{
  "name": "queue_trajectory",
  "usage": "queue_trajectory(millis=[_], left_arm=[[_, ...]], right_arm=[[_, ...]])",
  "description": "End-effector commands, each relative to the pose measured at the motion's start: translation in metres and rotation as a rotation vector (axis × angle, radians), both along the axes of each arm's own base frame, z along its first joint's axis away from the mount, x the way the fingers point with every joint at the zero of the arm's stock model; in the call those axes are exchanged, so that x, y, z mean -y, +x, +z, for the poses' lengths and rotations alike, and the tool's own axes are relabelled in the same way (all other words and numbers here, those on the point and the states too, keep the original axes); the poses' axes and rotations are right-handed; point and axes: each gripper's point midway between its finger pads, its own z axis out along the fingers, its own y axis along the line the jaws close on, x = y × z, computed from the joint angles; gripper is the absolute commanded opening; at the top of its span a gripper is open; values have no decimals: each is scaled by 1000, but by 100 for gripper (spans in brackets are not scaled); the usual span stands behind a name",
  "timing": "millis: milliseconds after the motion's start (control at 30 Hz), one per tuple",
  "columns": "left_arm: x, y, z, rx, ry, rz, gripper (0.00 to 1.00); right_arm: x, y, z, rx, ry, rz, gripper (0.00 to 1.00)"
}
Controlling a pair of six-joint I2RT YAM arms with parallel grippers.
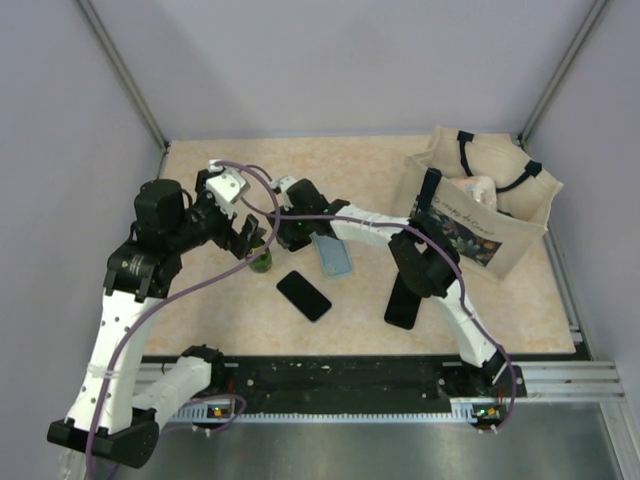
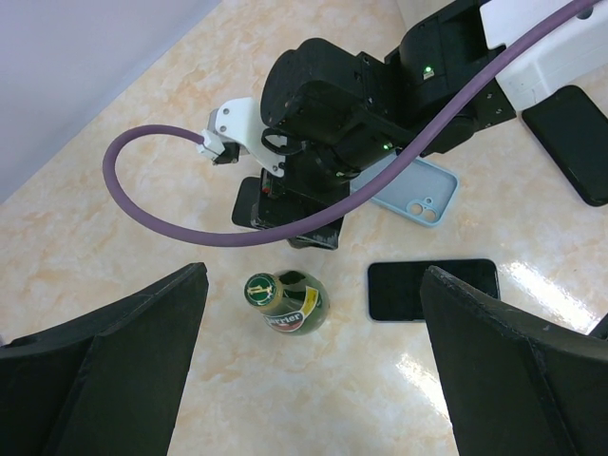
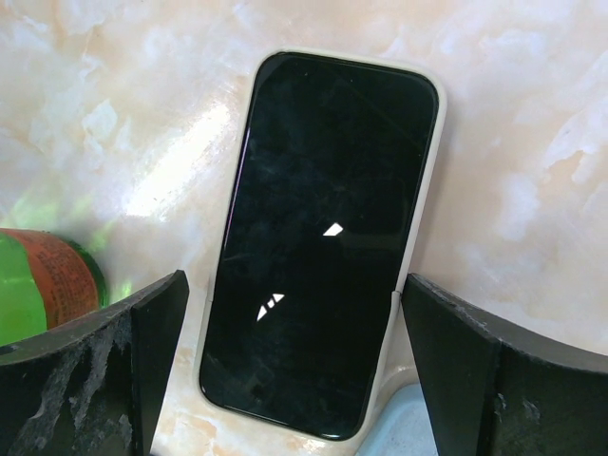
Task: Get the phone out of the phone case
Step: Pick up the phone at the center of the board.
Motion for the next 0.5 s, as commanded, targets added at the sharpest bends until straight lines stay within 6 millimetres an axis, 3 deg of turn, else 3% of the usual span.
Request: queue_trajectory(millis=[0,467], left_arm=[[-3,0,5,31,-1,12,99],[-3,-2,6,33,-3,10,99]], right_arm=[[21,-17,-52,-74,-143,-17,93],[61,-31,-89,-74,-329,-61,89]])
